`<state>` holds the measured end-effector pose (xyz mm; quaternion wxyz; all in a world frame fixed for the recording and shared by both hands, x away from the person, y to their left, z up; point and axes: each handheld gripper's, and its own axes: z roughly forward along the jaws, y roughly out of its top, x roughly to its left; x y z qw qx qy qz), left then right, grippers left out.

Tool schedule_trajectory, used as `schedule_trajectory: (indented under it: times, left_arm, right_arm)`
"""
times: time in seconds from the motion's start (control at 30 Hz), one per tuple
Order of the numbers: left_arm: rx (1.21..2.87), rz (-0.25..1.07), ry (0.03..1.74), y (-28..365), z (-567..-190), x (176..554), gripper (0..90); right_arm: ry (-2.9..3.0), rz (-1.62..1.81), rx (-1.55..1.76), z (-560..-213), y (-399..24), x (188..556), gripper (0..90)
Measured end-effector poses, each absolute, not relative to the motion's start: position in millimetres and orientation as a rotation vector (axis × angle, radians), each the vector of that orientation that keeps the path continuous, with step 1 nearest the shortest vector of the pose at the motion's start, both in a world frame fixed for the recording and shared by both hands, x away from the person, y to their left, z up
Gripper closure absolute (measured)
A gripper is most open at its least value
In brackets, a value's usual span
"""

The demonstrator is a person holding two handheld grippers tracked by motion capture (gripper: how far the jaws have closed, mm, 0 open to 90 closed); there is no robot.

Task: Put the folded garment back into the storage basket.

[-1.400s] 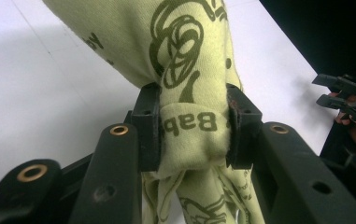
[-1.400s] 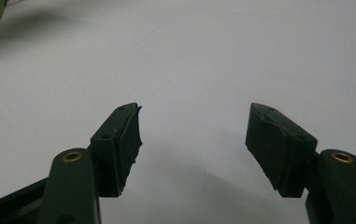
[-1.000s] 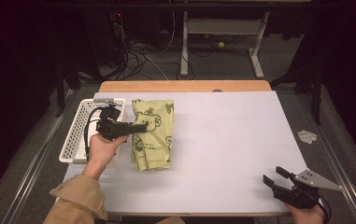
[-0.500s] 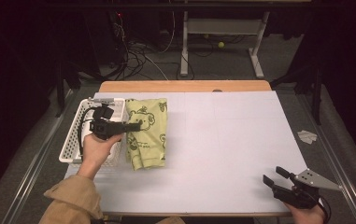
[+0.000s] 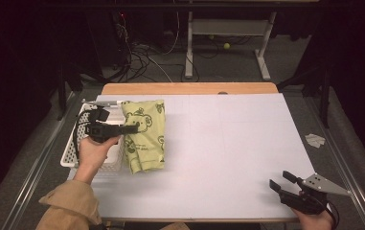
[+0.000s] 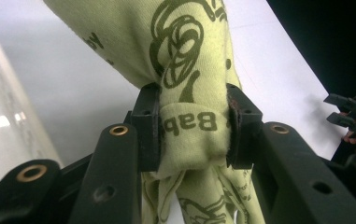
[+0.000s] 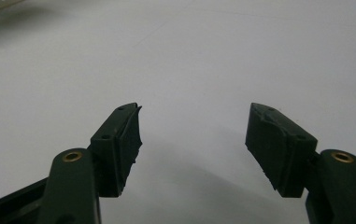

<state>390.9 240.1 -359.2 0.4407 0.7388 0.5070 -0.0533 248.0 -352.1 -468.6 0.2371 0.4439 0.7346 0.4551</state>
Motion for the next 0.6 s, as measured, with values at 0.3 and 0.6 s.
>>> schedule_trajectory:
  times: [0.3,0.6]
  left_arm:
    - [1.822,-0.115,1.267,249.4,-355.5,387.8,60.1]
    - [1.791,-0.104,1.302,265.0,-355.3,383.6,60.0]
  right_arm:
    - [2.013,1.248,1.217,-468.5,-352.0,248.3,36.2]
    - [2.023,1.254,1.213,-468.5,-349.6,254.3,36.2]
